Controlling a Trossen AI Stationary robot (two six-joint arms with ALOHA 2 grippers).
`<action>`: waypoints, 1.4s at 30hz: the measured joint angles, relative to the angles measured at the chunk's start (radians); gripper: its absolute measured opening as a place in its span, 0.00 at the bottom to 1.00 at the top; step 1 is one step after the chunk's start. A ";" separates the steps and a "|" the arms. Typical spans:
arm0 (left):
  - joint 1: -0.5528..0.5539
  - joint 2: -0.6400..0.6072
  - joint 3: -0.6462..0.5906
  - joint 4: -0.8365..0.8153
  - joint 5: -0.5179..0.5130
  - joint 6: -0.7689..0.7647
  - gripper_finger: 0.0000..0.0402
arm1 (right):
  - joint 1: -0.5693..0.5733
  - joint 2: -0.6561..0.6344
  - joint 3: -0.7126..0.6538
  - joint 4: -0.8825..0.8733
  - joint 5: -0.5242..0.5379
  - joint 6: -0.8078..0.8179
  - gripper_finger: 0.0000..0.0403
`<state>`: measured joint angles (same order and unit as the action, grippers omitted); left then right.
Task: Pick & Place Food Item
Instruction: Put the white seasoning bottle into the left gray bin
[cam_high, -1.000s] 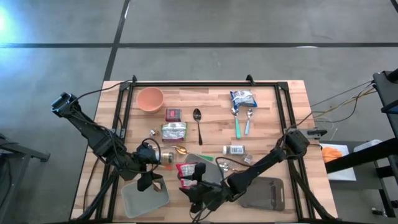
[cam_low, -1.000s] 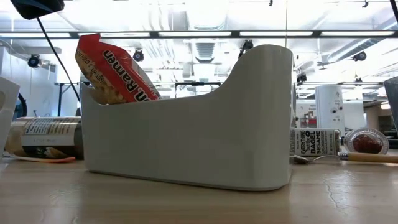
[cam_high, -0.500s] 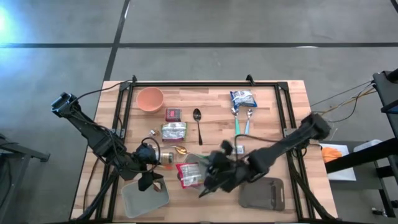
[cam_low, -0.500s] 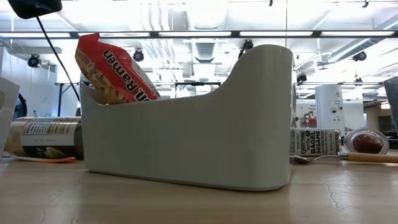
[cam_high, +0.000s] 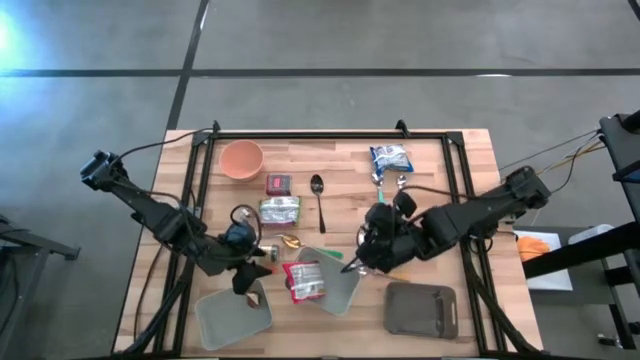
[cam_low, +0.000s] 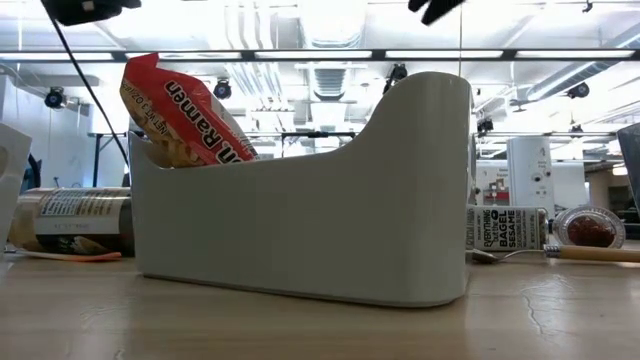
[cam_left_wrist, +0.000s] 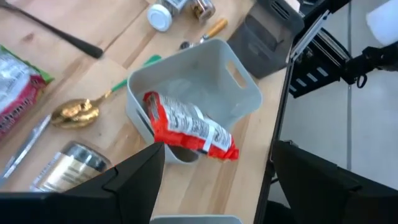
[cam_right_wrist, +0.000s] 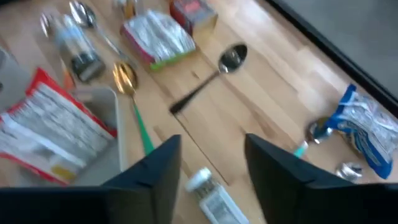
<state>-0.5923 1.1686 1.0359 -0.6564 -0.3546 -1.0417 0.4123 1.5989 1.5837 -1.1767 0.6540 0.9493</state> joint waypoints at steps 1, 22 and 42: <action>0.009 -0.007 0.000 0.002 0.002 0.010 0.75 | -0.014 -0.005 0.000 -0.014 -0.036 -0.026 0.49; 0.213 -0.087 -0.002 -0.018 0.060 0.013 0.75 | -0.207 -0.040 -0.362 0.137 -0.609 -0.718 0.58; 0.375 -0.087 -0.002 -0.021 0.176 0.071 0.75 | -0.237 -0.089 -0.580 0.328 -0.602 -0.725 0.59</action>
<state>-0.2176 1.0821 1.0336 -0.6773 -0.1787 -0.9710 0.1757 1.5097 1.0039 -0.8484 0.0521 0.2245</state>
